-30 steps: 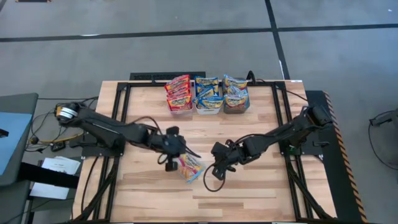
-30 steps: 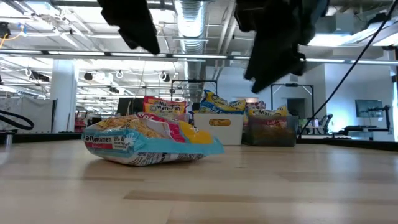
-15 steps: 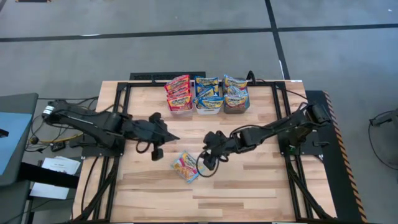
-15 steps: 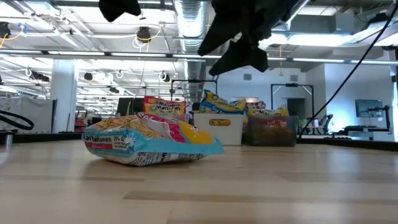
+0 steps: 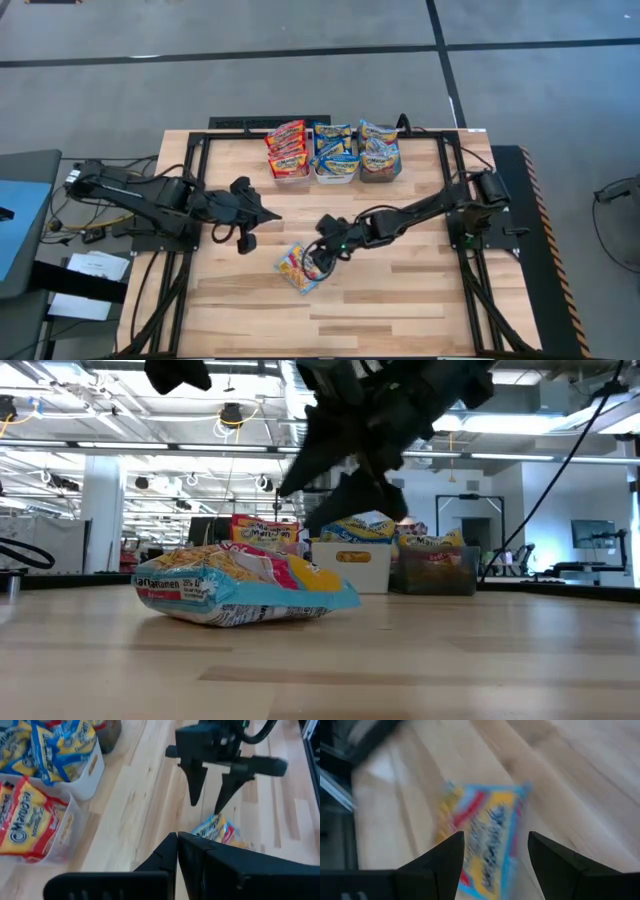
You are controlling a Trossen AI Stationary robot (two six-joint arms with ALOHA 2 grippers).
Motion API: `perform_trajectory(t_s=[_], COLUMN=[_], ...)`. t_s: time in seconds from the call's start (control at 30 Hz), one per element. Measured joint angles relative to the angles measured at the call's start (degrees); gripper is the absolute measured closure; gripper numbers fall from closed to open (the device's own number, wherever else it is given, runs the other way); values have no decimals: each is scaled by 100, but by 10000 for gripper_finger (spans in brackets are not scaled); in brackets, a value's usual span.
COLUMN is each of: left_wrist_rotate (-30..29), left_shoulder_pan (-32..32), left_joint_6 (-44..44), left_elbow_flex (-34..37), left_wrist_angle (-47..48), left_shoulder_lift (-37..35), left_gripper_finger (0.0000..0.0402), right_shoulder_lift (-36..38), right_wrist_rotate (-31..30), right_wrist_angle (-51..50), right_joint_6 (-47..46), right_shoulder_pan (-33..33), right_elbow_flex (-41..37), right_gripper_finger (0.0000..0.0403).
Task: Sort Maruchan noodles
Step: Put the light blue noodle pack into the black bin
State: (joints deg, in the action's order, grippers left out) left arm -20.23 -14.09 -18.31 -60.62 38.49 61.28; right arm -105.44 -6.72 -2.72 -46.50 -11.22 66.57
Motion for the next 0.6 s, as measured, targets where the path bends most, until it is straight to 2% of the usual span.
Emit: perform_trajectory(t_s=[0.4, 0.6], left_wrist_rotate=[-120, -146], left_shoulder_pan=[9, 9], left_joint_6=[-232, -232], left_elbow_flex=[-7, -7], left_wrist_angle=[337, 263], left_shoulder_lift=[224, 250], left_gripper_finger=[402, 402], right_shoulder_lift=[-652, -645], right_wrist_rotate=[760, 791], right_wrist_angle=[292, 317], right_joint_6=[-361, -320], right_shoulder_pan=[-19, -131], right_elbow_flex=[82, 83], right_gripper_finger=[159, 159])
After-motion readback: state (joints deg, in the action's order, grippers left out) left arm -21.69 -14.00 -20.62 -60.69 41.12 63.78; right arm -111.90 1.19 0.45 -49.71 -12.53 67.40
